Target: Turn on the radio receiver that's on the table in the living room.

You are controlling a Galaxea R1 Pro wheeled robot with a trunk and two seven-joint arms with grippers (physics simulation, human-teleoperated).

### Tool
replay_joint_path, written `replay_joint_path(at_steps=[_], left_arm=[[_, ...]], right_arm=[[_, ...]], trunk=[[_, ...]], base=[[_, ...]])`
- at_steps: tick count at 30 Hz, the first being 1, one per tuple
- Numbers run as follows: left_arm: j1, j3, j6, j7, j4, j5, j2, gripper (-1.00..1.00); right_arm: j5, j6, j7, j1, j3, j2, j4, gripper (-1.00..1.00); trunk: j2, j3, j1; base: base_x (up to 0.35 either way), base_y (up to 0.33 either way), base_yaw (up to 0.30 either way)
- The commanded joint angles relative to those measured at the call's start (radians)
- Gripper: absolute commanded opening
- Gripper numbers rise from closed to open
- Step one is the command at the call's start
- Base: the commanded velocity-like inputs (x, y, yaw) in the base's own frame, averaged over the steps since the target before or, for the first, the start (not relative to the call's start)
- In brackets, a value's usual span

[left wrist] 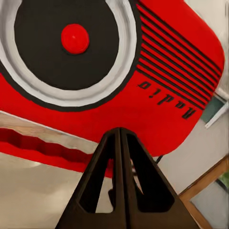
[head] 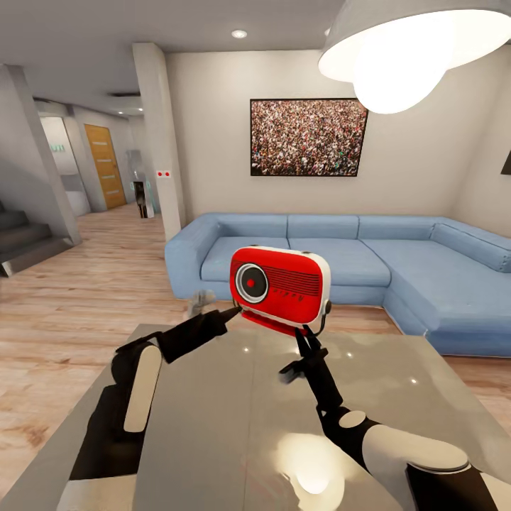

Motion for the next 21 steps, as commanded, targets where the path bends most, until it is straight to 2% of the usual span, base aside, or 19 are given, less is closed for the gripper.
replay_joint_path(at_steps=[1, 6, 8, 11, 13, 16, 21], left_arm=[[-0.005, 0.001, 0.0, -0.007, 0.0, 0.0, 0.0, -1.0], [-0.024, 0.002, -0.001, -0.018, 0.0, 0.009, 0.0, -1.0], [-0.035, 0.002, -0.001, -0.019, 0.0, 0.046, 0.0, -1.0], [-0.06, 0.001, 0.0, -0.018, 0.0, 0.12, 0.0, -1.0], [-0.081, 0.002, 0.001, -0.017, 0.0, 0.144, 0.0, -1.0], [-0.108, 0.002, 0.002, -0.013, 0.001, 0.158, 0.0, -1.0], [-0.144, 0.002, 0.002, -0.011, 0.017, 0.159, 0.0, -1.0]], right_arm=[[0.002, 0.0, 0.0, 0.0, -0.004, 0.0, 0.0, -1.0], [0.002, 0.0, 0.0, 0.0, -0.002, 0.0, 0.0, -1.0], [0.002, 0.0, 0.0, 0.0, -0.002, 0.0, 0.0, -1.0], [0.002, 0.0, 0.0, 0.0, -0.002, 0.0, 0.0, -1.0], [0.002, 0.0, 0.0, 0.0, -0.002, 0.0, 0.0, -1.0], [0.003, 0.0, 0.0, 0.0, -0.001, 0.0, 0.0, -1.0], [0.003, 0.0, 0.0, 0.0, -0.001, 0.0, 0.0, -1.0]], trunk=[[0.0, 0.0, 0.0], [0.0, 0.0, 0.0], [0.0, 0.0, 0.0], [0.0, 0.0, 0.0], [0.0, 0.0, 0.0], [0.0, 0.0, 0.0], [0.0, 0.0, 0.0]], base=[[0.0, 0.0, 0.0], [0.0, 0.0, 0.0], [0.0, 0.0, 0.0], [0.0, 0.0, 0.0], [0.0, 0.0, 0.0], [0.0, 0.0, 0.0], [0.0, 0.0, 0.0]])
